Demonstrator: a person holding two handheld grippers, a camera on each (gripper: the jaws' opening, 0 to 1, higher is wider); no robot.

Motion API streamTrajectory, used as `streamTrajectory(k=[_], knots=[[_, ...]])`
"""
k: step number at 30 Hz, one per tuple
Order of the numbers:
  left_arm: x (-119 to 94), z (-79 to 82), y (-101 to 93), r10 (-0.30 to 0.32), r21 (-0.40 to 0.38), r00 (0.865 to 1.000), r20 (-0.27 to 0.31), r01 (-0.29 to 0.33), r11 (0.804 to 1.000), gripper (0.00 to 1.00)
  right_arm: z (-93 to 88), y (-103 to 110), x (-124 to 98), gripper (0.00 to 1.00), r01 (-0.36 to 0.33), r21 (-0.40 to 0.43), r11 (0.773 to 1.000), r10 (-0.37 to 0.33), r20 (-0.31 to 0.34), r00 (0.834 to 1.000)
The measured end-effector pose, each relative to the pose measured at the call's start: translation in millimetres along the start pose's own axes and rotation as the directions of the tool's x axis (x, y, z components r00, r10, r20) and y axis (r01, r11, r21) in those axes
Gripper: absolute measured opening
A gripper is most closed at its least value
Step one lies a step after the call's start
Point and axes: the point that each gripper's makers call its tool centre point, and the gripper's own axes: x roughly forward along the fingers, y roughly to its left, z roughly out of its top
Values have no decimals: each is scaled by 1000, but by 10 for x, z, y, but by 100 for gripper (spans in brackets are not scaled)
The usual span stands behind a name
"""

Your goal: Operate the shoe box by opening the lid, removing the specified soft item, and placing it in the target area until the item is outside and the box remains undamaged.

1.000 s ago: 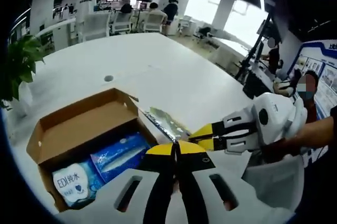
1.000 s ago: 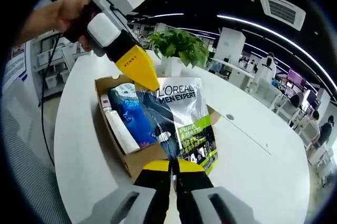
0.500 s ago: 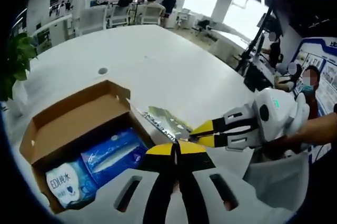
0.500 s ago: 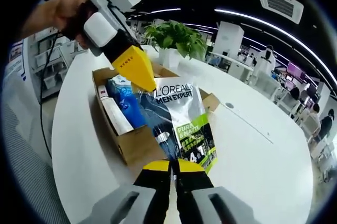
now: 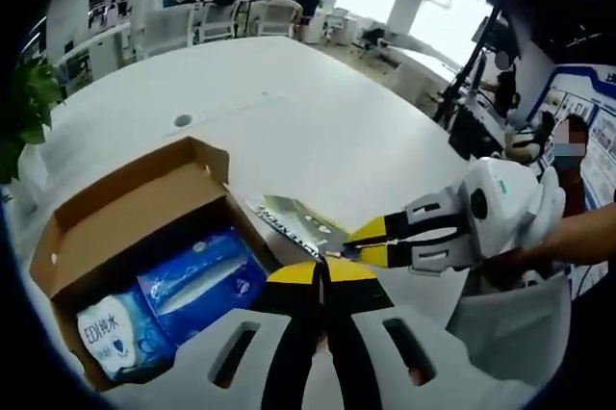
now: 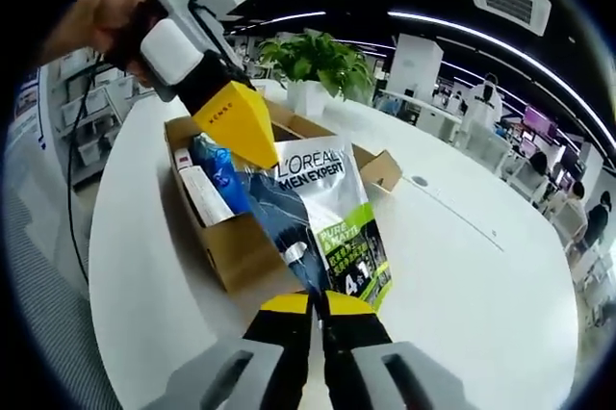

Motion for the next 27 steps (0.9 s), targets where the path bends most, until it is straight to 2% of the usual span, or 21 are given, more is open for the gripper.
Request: streamTrajectory(k=[5, 17, 27], knots=[[25, 5, -5, 1, 1, 1000, -1, -1, 1000, 0, -7, -33, -19, 0, 14, 15, 1000, -14, 12, 1000], [123, -10, -50, 0, 5, 1000, -13, 1, 1000, 0, 2, 0, -23, 1, 22, -22, 1000, -21, 16, 1000], [189, -14, -61, 1, -1, 1000, -15, -1, 1000, 0, 134, 40, -26, 2, 15, -14, 1000, -15, 60, 998]])
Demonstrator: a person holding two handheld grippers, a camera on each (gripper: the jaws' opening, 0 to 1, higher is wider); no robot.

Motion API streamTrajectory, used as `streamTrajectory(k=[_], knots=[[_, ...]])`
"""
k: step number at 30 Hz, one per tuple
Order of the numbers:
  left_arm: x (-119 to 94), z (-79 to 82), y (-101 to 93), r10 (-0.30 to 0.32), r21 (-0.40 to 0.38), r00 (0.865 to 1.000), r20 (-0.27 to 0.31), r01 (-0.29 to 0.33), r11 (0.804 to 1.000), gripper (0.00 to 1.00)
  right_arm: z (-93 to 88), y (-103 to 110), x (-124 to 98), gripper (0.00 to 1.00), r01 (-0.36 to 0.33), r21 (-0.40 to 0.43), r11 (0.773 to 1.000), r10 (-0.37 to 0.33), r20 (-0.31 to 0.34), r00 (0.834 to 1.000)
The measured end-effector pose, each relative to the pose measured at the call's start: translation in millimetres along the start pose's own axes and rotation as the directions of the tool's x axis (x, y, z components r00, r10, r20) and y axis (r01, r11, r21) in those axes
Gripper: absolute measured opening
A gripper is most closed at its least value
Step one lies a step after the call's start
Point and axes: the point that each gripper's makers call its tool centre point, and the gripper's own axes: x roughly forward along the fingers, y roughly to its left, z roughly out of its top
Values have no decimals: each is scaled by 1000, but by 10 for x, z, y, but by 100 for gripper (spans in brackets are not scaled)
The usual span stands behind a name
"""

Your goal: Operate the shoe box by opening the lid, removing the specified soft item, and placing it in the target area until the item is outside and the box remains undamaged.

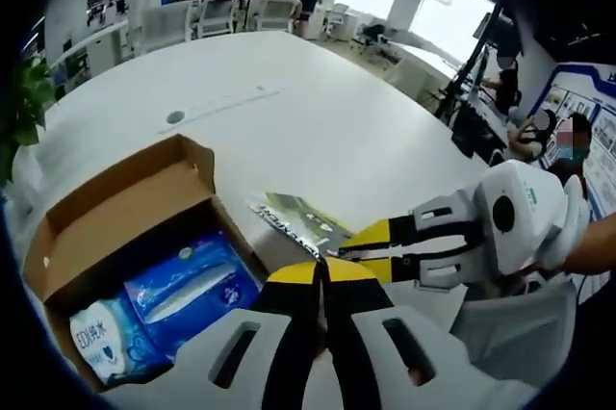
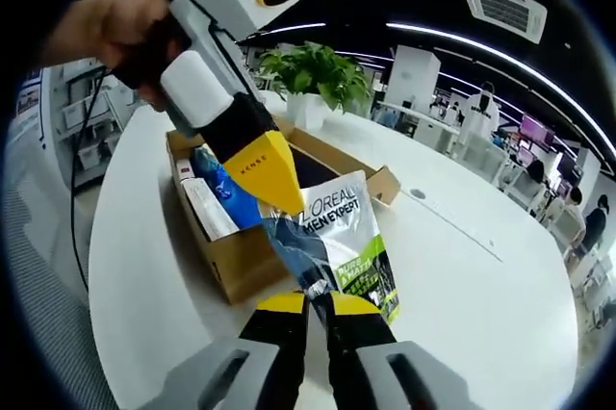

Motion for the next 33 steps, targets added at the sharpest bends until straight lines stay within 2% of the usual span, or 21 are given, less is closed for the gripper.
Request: streamTrajectory(k=[8, 12, 17, 23, 33], knots=[[60, -13, -48, 6, 17, 1000, -11, -6, 1000, 0, 122, 99, 25, 3, -9, -2, 1000, 9, 38, 999], [67, -21, -32, 12, 23, 1000, -16, -12, 1000, 0, 131, 110, 32, 0, -5, -9, 1000, 6, 46, 999], [68, -37, -30, 12, 35, 1000, -17, -11, 999, 0, 113, 94, 27, 0, -12, 88, 996, 6, 67, 998], [79, -51, -27, 18, 49, 1000, -19, -17, 999, 2, 96, 94, 19, 0, -15, 107, 994, 8, 65, 998], [51, -21, 15, 24, 51, 1000, 2, -24, 998, 6, 121, 78, 15, 0, -19, 72, 997, 14, 70, 997]])
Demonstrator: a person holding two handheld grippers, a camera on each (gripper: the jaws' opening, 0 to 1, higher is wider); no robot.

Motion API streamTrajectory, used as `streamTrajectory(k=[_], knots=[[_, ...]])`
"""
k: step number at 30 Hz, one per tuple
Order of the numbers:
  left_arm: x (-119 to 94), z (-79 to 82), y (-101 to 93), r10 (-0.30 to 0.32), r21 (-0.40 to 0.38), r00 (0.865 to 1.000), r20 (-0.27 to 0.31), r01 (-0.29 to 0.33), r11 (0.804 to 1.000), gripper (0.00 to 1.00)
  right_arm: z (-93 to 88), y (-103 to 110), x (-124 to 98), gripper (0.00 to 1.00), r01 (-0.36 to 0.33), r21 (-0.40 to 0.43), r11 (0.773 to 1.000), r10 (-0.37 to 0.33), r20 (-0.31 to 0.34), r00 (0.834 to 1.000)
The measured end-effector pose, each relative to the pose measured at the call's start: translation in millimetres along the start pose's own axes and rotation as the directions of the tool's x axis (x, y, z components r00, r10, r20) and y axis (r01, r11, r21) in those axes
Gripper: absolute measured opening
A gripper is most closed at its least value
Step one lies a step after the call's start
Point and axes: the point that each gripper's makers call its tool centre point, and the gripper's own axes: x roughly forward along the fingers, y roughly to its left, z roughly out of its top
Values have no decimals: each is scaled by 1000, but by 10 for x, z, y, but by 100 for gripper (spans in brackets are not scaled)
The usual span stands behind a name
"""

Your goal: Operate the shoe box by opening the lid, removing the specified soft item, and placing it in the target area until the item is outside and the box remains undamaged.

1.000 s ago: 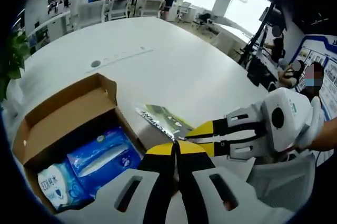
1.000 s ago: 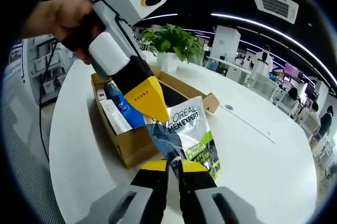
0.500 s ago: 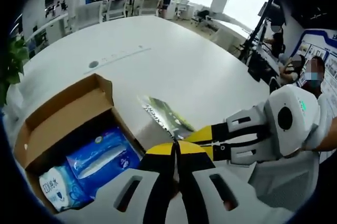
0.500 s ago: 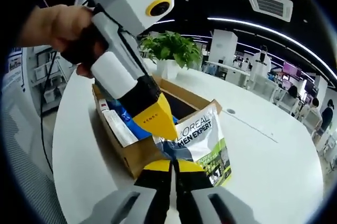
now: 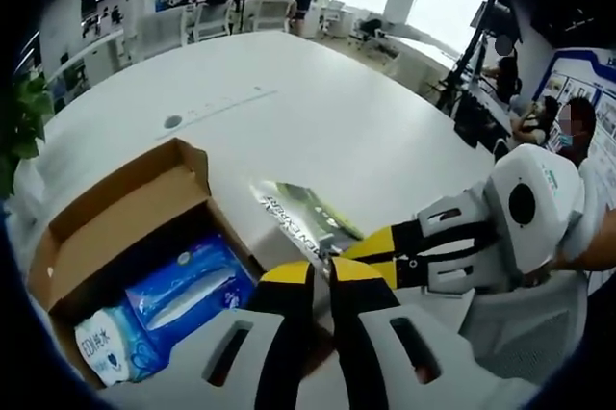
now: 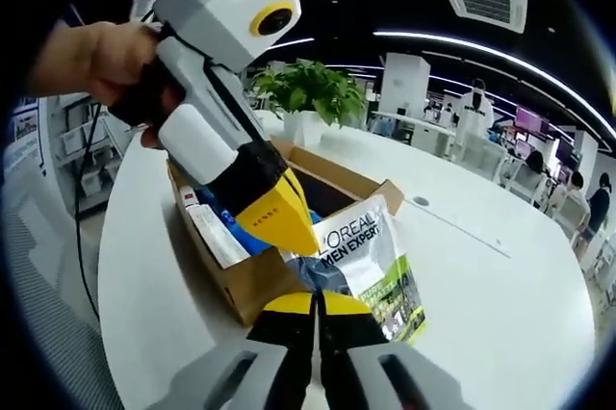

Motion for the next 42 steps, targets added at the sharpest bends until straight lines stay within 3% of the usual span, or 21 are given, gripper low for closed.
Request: streamTrajectory(k=[22, 34, 42], knots=[[-282, -30, 292, 43, -32, 998, 53, -41, 999, 12, -229, -2, 70, 0, -32, -34, 999, 29, -78, 997], [-464, -140, 516, 88, -73, 994, 68, -83, 994, 11, -440, 86, 218, 0, -101, -86, 991, 87, -161, 983], [-547, -199, 621, 108, -96, 991, 72, -101, 990, 11, -568, 110, 261, 0, -108, -106, 988, 85, -201, 976]])
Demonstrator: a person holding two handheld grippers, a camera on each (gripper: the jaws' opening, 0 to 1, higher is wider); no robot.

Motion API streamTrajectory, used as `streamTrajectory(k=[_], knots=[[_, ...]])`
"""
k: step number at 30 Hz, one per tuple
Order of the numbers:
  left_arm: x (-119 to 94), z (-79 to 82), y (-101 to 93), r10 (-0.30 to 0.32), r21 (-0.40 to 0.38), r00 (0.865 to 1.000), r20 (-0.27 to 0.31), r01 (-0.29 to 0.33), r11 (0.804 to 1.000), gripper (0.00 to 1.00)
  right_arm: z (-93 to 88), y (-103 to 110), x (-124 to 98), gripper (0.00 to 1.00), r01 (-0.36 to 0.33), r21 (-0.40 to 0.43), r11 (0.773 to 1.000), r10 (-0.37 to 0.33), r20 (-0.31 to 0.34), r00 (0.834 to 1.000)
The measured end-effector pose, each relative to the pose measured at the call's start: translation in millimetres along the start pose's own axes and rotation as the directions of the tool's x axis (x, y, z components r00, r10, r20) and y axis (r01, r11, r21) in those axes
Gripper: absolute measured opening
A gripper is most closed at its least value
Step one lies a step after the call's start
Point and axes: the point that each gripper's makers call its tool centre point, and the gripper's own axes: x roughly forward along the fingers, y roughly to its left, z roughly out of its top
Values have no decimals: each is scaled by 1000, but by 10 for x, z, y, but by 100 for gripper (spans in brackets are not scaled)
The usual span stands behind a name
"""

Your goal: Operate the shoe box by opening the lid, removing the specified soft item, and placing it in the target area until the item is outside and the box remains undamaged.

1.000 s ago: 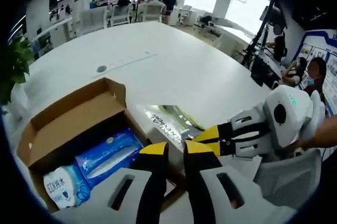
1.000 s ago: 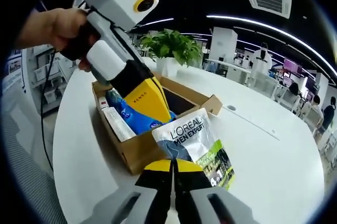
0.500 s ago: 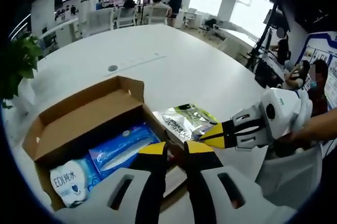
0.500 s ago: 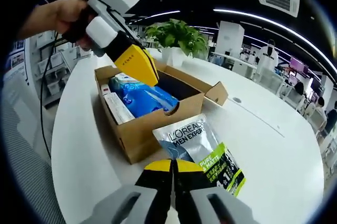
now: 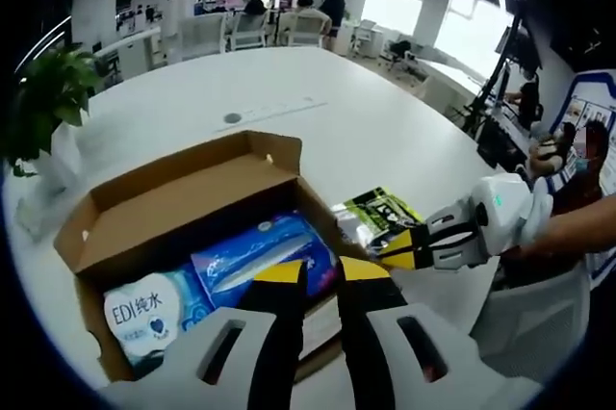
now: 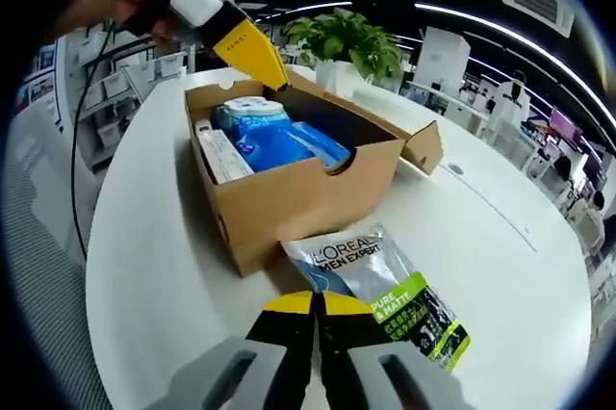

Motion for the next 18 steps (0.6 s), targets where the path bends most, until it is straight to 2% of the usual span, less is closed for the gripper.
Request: streamTrajectory(k=[9, 18], knots=[[-52, -15, 40, 10, -9, 1000, 8, -10, 1000, 11, -155, -26, 19, 0, 20, 7, 1000, -19, -49, 999], [-116, -21, 48, 14, -14, 1000, 17, -14, 1000, 11, -171, -75, -58, 13, 56, 43, 998, -54, -49, 997]])
